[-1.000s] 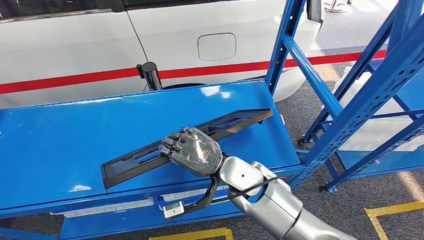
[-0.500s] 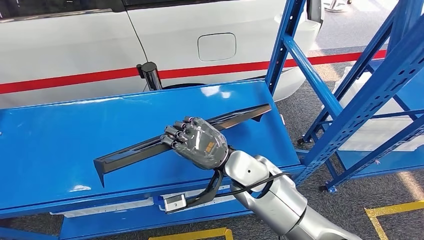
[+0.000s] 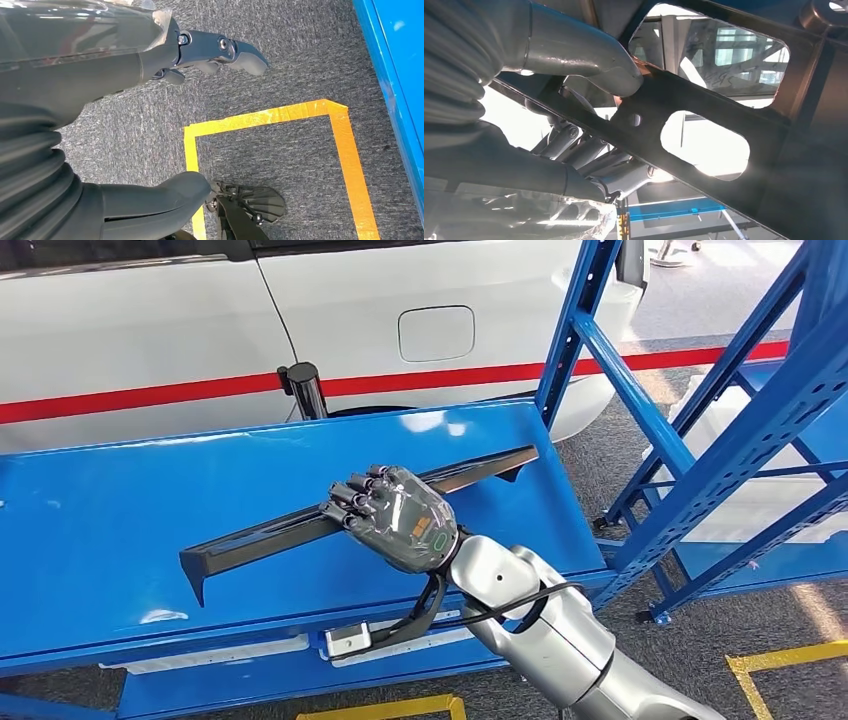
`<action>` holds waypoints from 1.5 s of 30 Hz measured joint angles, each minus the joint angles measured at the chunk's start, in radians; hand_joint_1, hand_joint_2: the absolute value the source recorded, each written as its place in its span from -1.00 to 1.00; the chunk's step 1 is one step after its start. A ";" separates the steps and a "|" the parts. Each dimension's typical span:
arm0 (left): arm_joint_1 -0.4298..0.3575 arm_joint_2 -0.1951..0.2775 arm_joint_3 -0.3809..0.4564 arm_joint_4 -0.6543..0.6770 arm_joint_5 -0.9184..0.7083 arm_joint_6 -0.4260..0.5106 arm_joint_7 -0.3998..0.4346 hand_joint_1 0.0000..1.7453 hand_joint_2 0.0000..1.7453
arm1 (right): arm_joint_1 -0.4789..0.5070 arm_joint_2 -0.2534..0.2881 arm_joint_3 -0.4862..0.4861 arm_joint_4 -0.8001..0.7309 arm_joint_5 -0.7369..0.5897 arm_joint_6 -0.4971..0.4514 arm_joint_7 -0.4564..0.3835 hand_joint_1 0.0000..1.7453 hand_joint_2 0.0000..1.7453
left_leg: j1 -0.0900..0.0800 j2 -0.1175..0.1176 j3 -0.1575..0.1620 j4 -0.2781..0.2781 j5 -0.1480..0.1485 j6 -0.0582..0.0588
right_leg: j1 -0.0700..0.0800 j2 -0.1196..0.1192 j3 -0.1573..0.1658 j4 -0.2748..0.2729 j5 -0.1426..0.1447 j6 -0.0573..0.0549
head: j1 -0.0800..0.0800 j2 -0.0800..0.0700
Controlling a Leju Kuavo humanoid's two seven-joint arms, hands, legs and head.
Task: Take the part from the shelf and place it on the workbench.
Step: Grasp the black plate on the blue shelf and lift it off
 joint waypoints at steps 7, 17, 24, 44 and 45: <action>0.003 -0.002 0.000 0.000 0.000 -0.001 0.007 -1.00 1.00 | 0.011 -0.003 -0.001 -0.001 0.000 0.000 0.000 1.00 1.00 | 0.007 0.005 -0.005 -0.011 0.015 0.006 | -0.003 -0.001 -0.111 0.265 -0.100 0.009 | 0.003 0.000; 0.003 -0.003 0.000 0.000 -0.003 -0.002 0.011 -1.00 1.00 | 0.014 0.001 -0.004 -0.001 0.006 0.004 0.002 1.00 1.00 | 0.016 0.000 -0.047 0.059 -0.030 -0.042 | -0.006 0.007 0.008 0.009 -0.007 -0.018 | -0.002 0.000; 0.003 -0.003 0.000 0.000 -0.010 -0.006 0.012 -1.00 1.00 | 0.026 -0.002 -0.017 -0.001 0.025 0.014 0.009 1.00 1.00 | 0.016 0.001 -0.074 0.218 -0.110 -0.032 | 0.014 0.004 -0.041 0.009 0.030 -0.050 | -0.006 0.000; 0.001 -0.010 0.005 0.000 -0.003 -0.006 0.010 -1.00 1.00 | 0.015 -0.005 -0.051 0.009 0.012 0.017 0.009 1.00 1.00 | -0.004 0.012 -0.096 0.006 0.092 -0.019 | 0.023 0.002 0.109 -0.035 -0.067 -0.015 | -0.001 0.000; 0.002 -0.010 0.006 0.000 -0.002 -0.005 0.010 -1.00 1.00 | 0.015 -0.005 -0.052 0.010 0.010 0.016 0.008 1.00 1.00 | -0.003 0.011 -0.098 0.006 0.098 -0.024 | 0.020 0.001 0.101 -0.034 -0.062 -0.023 | -0.002 0.000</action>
